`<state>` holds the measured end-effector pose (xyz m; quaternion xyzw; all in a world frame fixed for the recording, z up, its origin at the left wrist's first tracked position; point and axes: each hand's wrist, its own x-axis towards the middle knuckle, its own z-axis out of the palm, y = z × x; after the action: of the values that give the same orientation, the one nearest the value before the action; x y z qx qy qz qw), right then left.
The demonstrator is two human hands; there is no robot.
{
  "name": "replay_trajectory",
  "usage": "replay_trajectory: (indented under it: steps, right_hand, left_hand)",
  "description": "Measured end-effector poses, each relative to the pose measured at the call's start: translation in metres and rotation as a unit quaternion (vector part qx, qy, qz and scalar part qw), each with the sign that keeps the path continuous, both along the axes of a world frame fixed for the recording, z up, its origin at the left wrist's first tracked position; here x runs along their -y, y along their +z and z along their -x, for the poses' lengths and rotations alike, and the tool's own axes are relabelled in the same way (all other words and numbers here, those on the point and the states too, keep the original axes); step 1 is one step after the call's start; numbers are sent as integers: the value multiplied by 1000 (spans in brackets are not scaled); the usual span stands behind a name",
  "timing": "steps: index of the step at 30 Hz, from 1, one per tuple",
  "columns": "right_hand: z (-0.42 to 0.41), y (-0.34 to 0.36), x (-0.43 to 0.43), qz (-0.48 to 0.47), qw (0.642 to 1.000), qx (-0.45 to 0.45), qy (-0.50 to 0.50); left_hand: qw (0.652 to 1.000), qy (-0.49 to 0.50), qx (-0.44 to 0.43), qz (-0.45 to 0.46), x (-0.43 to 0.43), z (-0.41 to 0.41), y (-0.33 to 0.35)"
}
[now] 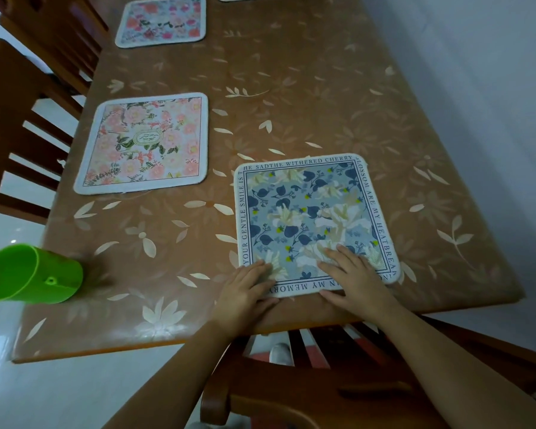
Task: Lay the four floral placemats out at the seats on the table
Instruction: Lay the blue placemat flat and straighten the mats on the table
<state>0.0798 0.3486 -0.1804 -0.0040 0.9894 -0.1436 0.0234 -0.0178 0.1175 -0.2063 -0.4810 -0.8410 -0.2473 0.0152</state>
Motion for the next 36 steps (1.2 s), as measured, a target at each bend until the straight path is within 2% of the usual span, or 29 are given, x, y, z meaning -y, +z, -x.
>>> replay_trajectory:
  steps: [8,18,26,32,36]
  right_hand:
    - [-2,1,1,82,996,-28,-35]
    - [-9,4,-11,52,997,-65,2]
    - [-10,10,-6,27,996,-77,21]
    - [-10,11,-2,28,998,-64,10]
    - [-10,12,1,18,999,-40,5]
  left_hand:
    - [1000,-24,12,-16,3,1,8]
    - [994,-1,102,-44,4,0,17]
    - [998,9,57,-37,6,-7,20]
    - [997,17,53,-50,8,-9,16]
    - [998,7,51,-25,14,-9,13]
